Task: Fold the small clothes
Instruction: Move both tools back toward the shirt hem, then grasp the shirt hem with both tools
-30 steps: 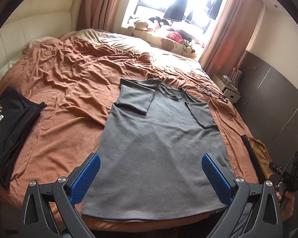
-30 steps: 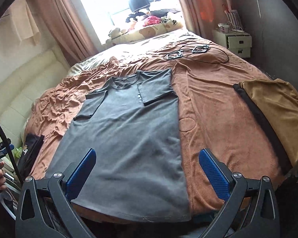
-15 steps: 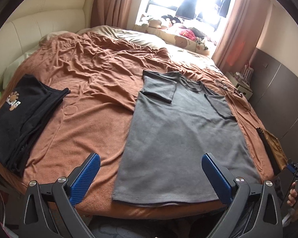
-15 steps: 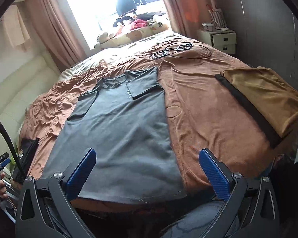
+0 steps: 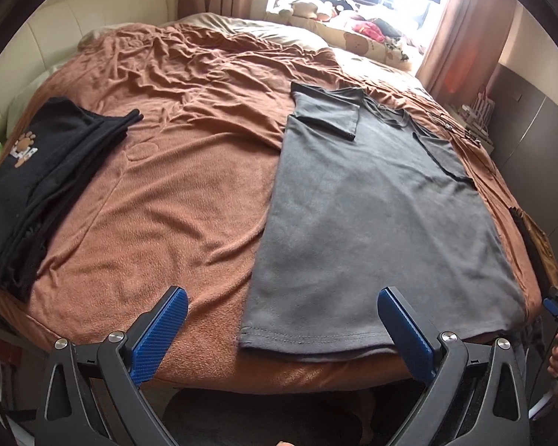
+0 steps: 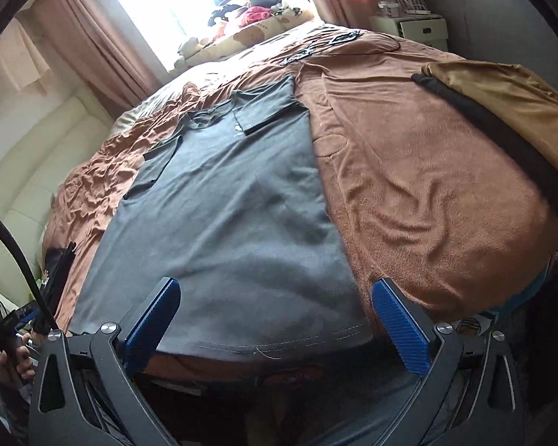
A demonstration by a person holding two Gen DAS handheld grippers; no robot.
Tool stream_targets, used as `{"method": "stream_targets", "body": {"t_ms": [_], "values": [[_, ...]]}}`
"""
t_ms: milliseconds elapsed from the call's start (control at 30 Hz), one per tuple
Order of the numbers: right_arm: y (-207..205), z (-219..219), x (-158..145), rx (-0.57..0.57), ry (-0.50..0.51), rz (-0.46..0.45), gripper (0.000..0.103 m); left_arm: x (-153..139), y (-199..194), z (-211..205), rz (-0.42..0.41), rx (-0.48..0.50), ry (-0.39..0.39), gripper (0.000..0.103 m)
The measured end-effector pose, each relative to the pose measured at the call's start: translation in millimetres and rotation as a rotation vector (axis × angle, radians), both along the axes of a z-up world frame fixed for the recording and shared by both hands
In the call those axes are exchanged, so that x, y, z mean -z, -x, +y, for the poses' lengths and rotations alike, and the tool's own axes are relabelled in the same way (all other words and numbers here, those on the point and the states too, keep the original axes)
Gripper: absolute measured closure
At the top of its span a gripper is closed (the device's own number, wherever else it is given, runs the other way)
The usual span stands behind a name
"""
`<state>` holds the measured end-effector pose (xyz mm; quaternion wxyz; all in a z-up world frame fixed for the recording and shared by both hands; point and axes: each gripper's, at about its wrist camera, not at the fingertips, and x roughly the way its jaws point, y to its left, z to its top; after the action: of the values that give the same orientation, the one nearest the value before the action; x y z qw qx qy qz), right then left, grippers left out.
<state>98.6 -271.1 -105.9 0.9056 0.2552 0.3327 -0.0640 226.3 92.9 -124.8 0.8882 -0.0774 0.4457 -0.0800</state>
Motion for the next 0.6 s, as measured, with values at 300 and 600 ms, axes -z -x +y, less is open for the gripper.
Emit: {"method": "stream_targets", "body": {"t_ms": [300, 600], "values": [[-13.9, -18.1, 29.4, 0.013, -0.075, 0.049, 0.023, 46.2, -26.1, 21.9, 0.121, -0.046, 0.102, 0.015], [-7.8, -41.4, 43.6, 0.045, -0.126, 0.067, 0.033, 77.5, -23.5, 34.5, 0.199, -0.077, 0.205, 0.043]]}}
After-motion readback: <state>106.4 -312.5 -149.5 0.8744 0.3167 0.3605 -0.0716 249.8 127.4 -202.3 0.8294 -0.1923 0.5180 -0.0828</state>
